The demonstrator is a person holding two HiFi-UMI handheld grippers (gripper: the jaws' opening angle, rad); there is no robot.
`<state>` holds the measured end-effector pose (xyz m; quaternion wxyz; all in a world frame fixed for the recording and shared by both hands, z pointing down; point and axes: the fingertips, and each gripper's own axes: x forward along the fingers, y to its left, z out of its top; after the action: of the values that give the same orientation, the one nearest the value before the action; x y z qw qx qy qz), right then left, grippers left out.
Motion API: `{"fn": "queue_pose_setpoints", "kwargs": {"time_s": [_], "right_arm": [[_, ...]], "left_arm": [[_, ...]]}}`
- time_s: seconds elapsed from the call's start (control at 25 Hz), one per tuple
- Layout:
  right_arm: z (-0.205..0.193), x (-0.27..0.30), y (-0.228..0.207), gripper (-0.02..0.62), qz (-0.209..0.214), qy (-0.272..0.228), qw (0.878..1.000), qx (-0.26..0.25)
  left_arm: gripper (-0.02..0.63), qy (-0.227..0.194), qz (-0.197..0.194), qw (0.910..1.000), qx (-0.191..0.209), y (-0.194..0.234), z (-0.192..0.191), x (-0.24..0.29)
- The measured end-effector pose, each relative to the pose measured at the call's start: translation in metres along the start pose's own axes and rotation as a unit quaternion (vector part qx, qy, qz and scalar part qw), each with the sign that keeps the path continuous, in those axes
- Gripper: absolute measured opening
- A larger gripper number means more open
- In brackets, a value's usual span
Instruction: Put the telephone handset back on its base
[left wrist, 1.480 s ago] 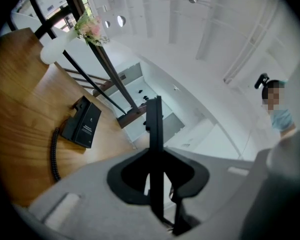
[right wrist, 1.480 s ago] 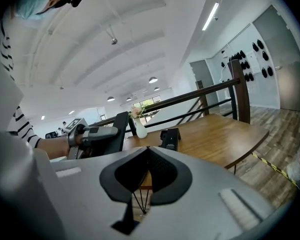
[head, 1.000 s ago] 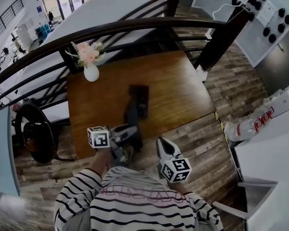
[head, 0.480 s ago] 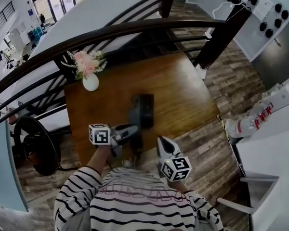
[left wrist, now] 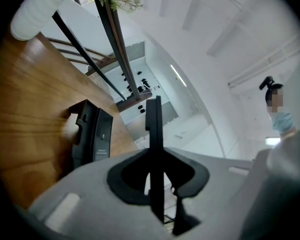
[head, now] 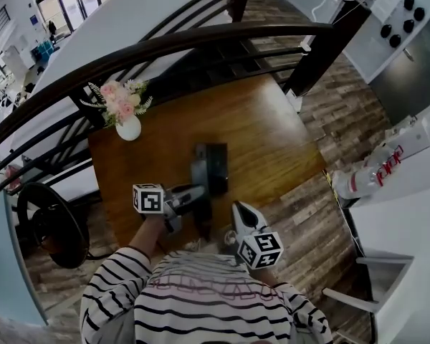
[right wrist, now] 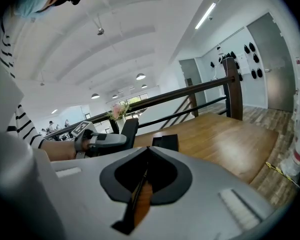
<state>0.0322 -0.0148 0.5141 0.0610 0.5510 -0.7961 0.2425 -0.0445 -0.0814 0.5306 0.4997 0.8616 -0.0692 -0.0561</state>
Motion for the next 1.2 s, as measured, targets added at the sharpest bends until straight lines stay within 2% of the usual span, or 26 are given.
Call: {"fn": "queue_pose_setpoints", "kwargs": {"time_s": [0.24, 0.6, 0.92, 1.2], "right_arm": [[0.007, 0.008, -0.012, 0.002, 0.037, 0.02, 0.999, -0.014], [0.01, 0.015, -0.035, 0.002, 0.072, 0.04, 0.996, -0.024], [0.007, 0.023, -0.048, 0.002, 0.078, 0.052, 0.995, -0.031], [0.01, 0.028, -0.053, 0.002, 0.073, 0.059, 0.995, -0.027]], "left_arm": [[0.075, -0.016, 0.009, 0.9998, 0.002, 0.012, 0.017, 0.01], [0.075, -0.006, 0.024, 0.9994, 0.025, 0.043, 0.03, 0.028], [0.075, 0.011, 0.038, 0.9988, 0.031, 0.078, 0.033, 0.036], [0.075, 0.036, 0.069, 0.9968, 0.017, 0.108, 0.037, 0.04]]}}
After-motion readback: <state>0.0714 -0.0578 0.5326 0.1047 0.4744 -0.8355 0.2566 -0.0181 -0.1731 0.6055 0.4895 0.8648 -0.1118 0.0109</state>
